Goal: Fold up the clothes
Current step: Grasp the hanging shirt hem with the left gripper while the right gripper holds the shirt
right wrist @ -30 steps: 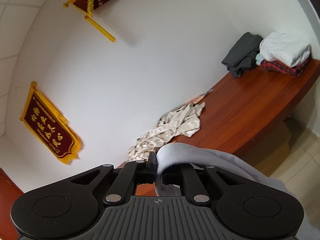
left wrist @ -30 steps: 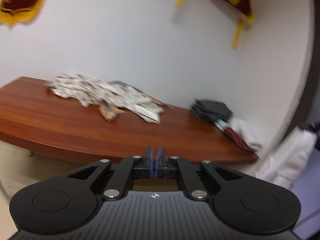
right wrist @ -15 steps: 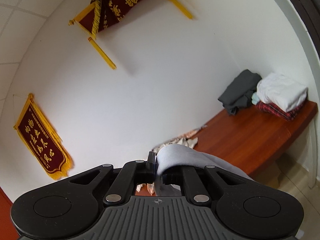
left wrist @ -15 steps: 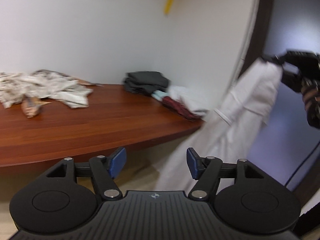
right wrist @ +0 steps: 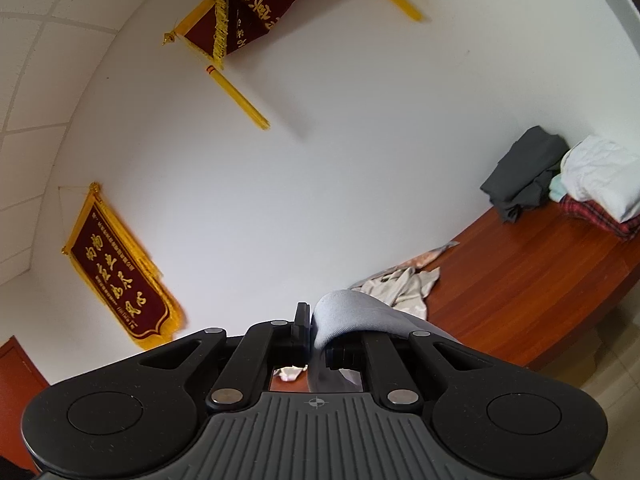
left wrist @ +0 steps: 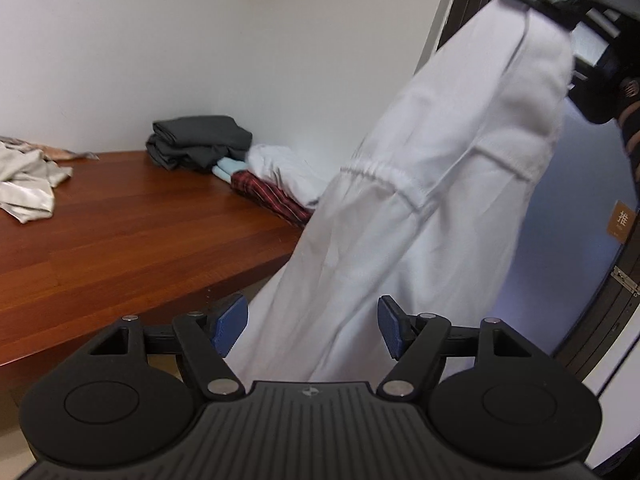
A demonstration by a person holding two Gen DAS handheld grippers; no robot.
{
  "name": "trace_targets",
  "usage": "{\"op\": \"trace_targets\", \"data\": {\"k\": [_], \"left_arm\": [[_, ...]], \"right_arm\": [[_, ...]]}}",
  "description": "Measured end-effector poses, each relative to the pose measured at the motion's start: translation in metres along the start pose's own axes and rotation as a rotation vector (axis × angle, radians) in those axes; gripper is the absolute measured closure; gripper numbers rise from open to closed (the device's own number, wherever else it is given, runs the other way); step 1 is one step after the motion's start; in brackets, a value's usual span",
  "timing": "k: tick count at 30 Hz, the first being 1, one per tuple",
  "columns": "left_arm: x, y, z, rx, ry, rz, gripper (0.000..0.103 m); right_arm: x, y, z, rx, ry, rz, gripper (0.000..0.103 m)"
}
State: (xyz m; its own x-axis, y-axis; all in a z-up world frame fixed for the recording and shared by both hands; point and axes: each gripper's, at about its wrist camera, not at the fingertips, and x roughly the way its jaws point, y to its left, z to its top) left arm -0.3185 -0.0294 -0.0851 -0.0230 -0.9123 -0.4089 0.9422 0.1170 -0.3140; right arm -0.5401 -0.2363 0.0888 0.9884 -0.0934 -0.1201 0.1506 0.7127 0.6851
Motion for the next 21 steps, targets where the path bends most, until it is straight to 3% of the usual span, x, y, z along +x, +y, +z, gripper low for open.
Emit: {"op": "trace_targets", "data": {"k": [5,6,7,9,14,18,21], "left_arm": [[0.029,0.013,0.004,-0.073,-0.004,0.021,0.027],[0.031,0.016,0.006,-0.089,-0.013,0.039,0.035],[0.032,0.018,0.009,-0.094,-0.033,0.064,0.065],[0.031,0.020,0.016,-0.083,-0.078,0.116,0.099],[0.023,0.023,0.046,-0.008,-0.141,0.189,0.100],[0.021,0.018,0.078,0.123,-0.056,0.173,0.100],[0.023,0.004,0.102,0.207,0.034,0.110,0.100]], "right_arm": [[0.005,-0.005,0.004,0.004,0.010,0.025,0.094],[0.006,-0.008,0.005,0.004,0.009,0.025,0.094],[0.006,-0.011,0.007,0.009,0.005,0.022,0.094],[0.007,-0.020,0.010,0.018,-0.004,0.010,0.094],[0.005,-0.051,0.018,0.063,-0.069,-0.053,0.094],[0.006,-0.082,0.023,0.076,-0.121,-0.167,0.094],[0.012,-0.107,0.031,0.075,-0.152,-0.253,0.094]]}}
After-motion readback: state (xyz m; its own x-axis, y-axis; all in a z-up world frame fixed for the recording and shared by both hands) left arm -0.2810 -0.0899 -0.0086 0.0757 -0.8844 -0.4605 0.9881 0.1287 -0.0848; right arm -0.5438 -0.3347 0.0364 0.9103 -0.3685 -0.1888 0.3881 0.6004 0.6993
